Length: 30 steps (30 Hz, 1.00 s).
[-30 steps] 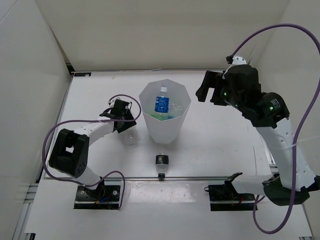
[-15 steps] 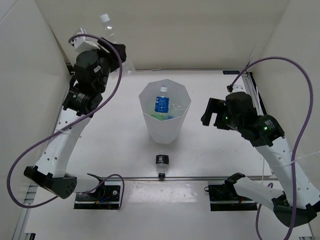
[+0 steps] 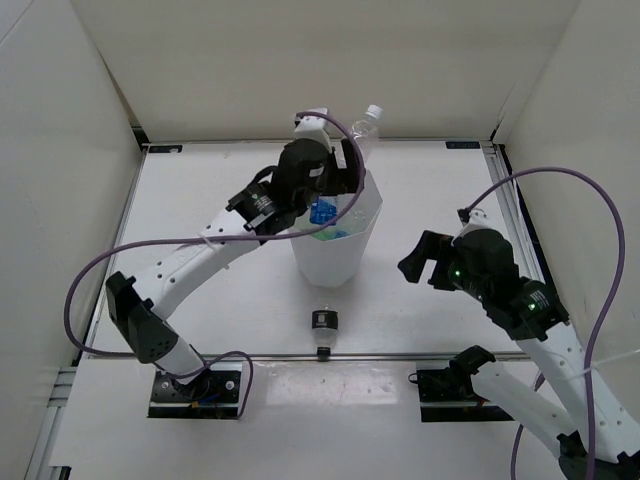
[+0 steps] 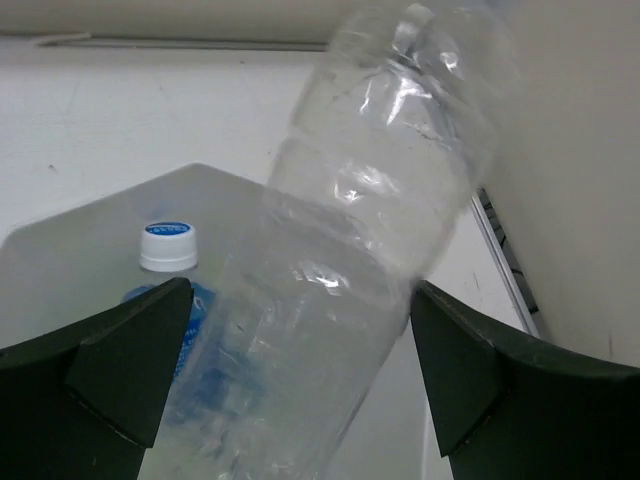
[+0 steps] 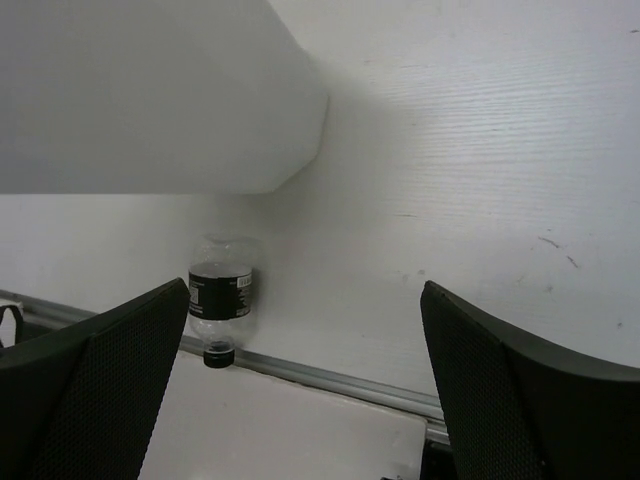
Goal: Put the plastic bottles in the bin
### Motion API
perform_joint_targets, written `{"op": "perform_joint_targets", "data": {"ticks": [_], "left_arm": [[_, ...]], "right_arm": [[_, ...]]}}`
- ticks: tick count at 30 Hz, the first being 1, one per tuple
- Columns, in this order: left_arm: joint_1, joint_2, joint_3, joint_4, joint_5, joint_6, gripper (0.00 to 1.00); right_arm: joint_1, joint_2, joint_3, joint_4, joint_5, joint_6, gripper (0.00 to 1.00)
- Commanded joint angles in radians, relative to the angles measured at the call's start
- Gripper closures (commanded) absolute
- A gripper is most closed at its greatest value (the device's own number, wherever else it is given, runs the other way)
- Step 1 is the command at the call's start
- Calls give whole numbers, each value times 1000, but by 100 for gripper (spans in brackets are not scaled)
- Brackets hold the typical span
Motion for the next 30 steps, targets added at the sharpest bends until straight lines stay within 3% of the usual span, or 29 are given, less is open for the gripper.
{"op": "perform_joint_targets", "data": {"ticks": [1,6,8,10,15,20,25,30], "left_arm": [[-52,-96,54,22,-107,111,0],[-65,-180,97,22,-256,205,0],[-65,-234,97,22,-367,227,0],[-35,-274,75,22,-391,273,0],[-26,-432,-70,13,-559,308,0],[-26,-590,-207,-33,-626,228,0],[-26,-674,-216,-238,-713,93,0],[-26,-709,-196,-475,-757,-54,0]], "right_arm": [[4,-66,-80,80,-93,-14,0],[38,-252,-315,218,-208,41,0],[49,-287,-415,303,-225,74,0],[58,-288,-458,342,-225,83,0],[130,-148,-541,544,-282,149,0],[289,75,-469,649,-119,180,0],[408,310,-412,707,-72,213,0],[429,406,-380,707,-62,281,0]]}}
